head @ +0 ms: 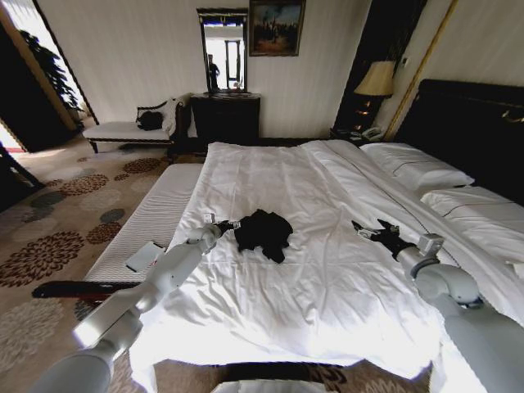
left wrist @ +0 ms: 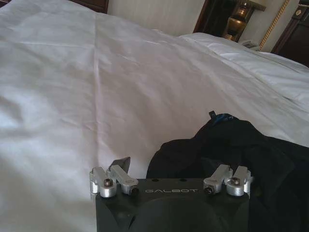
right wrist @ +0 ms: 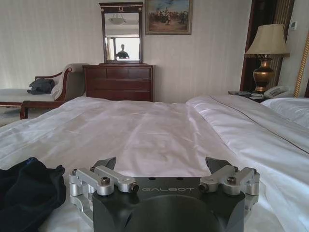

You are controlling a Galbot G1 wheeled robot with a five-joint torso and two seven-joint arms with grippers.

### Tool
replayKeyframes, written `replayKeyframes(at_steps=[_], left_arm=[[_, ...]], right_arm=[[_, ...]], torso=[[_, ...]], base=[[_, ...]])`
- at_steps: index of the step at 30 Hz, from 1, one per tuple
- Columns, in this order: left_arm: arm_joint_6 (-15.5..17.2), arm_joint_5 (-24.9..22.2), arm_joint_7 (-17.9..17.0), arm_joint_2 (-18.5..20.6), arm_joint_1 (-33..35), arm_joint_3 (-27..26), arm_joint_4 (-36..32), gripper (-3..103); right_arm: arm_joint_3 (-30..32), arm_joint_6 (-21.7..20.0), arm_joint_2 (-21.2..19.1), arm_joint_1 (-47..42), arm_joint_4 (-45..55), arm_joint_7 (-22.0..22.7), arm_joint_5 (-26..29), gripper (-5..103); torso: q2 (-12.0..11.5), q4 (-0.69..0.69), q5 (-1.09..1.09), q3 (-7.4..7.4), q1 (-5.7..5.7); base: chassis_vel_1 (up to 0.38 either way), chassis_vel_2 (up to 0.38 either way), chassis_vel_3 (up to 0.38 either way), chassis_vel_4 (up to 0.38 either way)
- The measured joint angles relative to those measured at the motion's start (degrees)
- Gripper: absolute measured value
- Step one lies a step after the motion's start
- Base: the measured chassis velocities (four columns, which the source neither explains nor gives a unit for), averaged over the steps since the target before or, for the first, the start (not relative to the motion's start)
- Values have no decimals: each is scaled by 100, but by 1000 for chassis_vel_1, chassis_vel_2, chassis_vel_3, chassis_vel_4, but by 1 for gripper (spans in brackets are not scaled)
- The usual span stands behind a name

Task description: Fold the clothes on the bed.

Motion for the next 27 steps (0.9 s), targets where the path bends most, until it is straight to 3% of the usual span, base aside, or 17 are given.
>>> replayKeyframes(at_steps=[11,13,16,20,23,27], left_arm=[[-65,-9,0,-323,-143,101,444,80],[-93,-4,0,-297,-144,75,431,70],[-111,-2,0,-255,-142,39,412,64],[-117,37,0,-174,-14,-111,348,43],[-124,59,0,-151,56,-146,303,37],[-132,111,0,-155,115,-252,232,21]], right_arm=[[92,1,40,-15,-2,21,7,100],[113,1,38,-34,11,30,5,100],[138,1,35,-55,34,43,4,100],[210,-9,6,-111,88,77,15,100],[237,-13,-19,-126,100,85,26,100],[260,-17,-67,-133,107,96,46,100]], torso=[[0,1,-1,0,-1],[0,0,-2,0,-1],[0,1,-2,0,-1],[0,2,-2,0,-1],[0,2,-2,0,-1],[1,1,-2,0,-1]], base=[[0,0,0,0],[0,0,0,0],[0,0,0,0],[0,0,0,0],[0,0,0,0],[0,0,0,0]])
